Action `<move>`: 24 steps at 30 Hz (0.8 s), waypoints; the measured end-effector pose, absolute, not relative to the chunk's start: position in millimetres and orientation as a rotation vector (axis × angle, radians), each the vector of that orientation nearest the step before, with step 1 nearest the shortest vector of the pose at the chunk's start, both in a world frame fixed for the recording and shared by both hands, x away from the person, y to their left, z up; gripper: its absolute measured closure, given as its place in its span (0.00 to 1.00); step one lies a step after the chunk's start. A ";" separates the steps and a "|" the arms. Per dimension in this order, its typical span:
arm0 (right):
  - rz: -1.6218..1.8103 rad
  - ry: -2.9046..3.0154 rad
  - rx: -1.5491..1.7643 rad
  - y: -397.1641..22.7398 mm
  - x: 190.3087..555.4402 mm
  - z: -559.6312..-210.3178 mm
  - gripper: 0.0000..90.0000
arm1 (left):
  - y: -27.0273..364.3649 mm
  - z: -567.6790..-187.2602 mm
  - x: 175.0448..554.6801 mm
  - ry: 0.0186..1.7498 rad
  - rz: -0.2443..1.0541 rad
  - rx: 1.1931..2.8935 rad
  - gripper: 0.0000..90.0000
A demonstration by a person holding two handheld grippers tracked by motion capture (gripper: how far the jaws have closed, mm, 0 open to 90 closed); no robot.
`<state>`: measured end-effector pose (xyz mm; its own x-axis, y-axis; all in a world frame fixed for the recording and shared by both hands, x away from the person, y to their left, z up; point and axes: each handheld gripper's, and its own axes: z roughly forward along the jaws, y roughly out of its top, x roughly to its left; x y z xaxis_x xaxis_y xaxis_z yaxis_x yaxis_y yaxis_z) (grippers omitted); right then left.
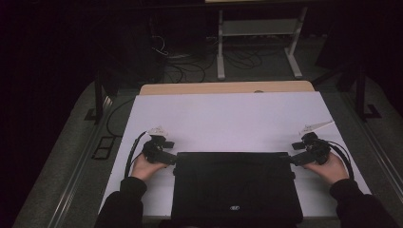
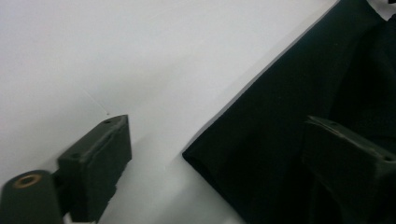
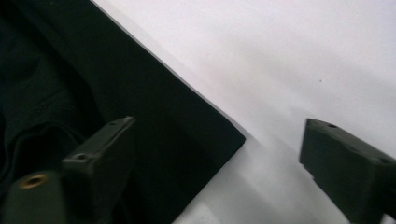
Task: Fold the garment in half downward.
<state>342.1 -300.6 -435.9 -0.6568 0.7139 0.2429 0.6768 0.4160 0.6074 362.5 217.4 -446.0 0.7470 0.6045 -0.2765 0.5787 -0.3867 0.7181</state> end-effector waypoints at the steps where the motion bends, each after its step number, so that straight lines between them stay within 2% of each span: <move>1: 1.076 2.598 1.274 -301.3 342.0 -436.8 0.16 | 217.0 -446.2 362.1 0.886 0.056 2.086 0.16; 4: 1.078 2.622 1.271 -301.8 342.1 -439.4 0.28 | 215.8 -447.9 362.8 0.886 0.061 2.093 0.22; 9: 1.075 2.625 1.262 -299.3 343.2 -440.3 0.42 | 214.7 -448.6 363.1 0.878 0.067 2.094 0.29; 12: 1.063 2.628 1.277 -298.9 344.5 -442.2 0.49 | 215.1 -448.9 363.4 0.876 0.046 2.085 0.37; 16: 1.075 2.617 1.291 -299.5 345.7 -442.6 0.63 | 214.7 -449.8 363.9 0.874 0.050 2.093 0.46; 21: 1.056 2.630 1.274 -296.3 344.7 -442.9 0.79 | 213.8 -446.9 362.0 0.864 0.060 2.097 0.66; 24: 1.048 2.640 1.263 -294.4 344.5 -443.1 0.88 | 211.8 -447.4 361.3 0.856 0.056 2.118 0.74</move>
<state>344.5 -294.4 -443.1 -0.6695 0.7011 0.2456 0.6785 0.4426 0.5863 361.3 211.8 -447.4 0.7665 0.5935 -0.2455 0.5564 -0.4228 0.7153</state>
